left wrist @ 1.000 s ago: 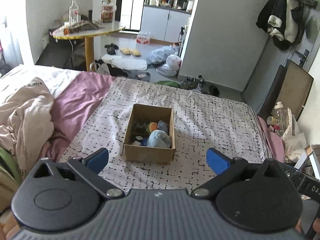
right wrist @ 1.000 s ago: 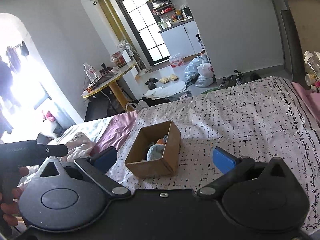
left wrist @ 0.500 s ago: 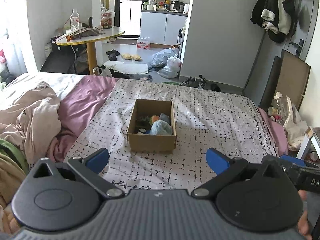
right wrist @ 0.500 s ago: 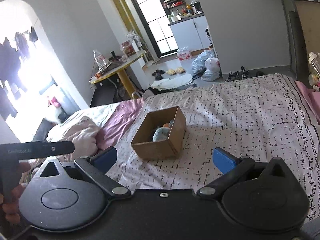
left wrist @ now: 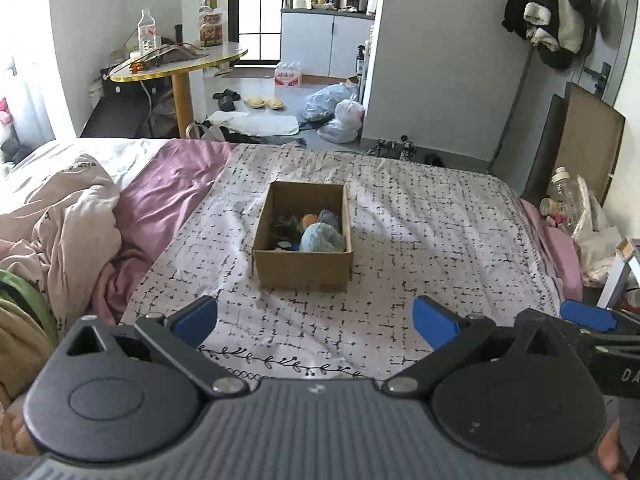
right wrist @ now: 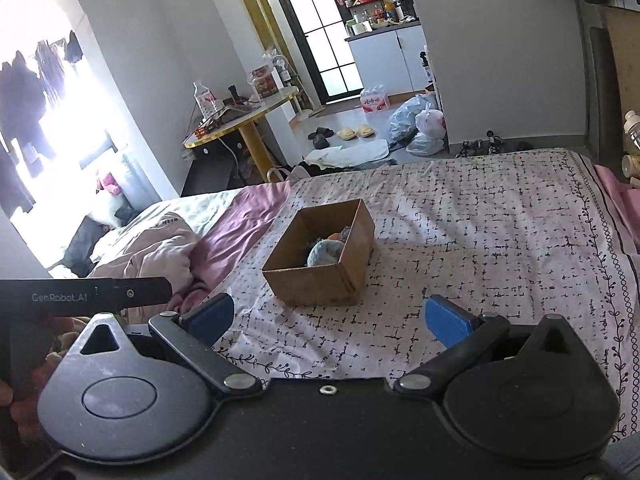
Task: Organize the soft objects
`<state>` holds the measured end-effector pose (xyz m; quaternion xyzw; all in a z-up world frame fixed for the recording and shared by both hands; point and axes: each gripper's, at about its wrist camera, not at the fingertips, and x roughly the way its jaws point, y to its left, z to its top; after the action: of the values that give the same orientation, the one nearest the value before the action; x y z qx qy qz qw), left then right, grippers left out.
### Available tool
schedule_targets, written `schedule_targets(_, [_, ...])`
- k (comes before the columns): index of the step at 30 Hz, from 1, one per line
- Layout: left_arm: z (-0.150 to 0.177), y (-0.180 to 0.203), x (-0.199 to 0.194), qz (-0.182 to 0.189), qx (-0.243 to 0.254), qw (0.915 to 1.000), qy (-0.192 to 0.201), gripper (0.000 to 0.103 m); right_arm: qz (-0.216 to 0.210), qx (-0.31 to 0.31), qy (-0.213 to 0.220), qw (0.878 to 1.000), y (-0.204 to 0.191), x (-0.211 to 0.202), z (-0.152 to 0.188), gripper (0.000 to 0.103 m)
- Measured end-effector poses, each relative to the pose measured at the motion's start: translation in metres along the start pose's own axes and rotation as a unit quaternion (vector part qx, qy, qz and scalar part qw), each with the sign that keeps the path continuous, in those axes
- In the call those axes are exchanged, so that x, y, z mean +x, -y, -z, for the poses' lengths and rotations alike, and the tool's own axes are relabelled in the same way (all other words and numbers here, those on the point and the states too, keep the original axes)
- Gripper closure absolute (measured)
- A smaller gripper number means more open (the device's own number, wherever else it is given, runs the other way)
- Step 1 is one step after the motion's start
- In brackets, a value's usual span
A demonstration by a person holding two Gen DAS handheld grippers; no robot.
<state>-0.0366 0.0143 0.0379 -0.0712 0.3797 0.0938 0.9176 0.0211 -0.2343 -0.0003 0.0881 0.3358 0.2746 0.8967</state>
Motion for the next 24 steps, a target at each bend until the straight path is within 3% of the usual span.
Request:
schedule_targets(11, [-0.0062,0.0076,-0.0087,-0.01,0.006,0.9996,0.026,0.0,0.001,0.002,0.012,1.0,0.0018,-0.007,-0.0063,0.0])
schedule_targets(24, [-0.0077,0.0082,-0.0085,-0.007,0.004,0.9998,0.019,0.0,0.005,-0.001,0.014,1.0,0.0016,-0.0086,-0.0071,0.0])
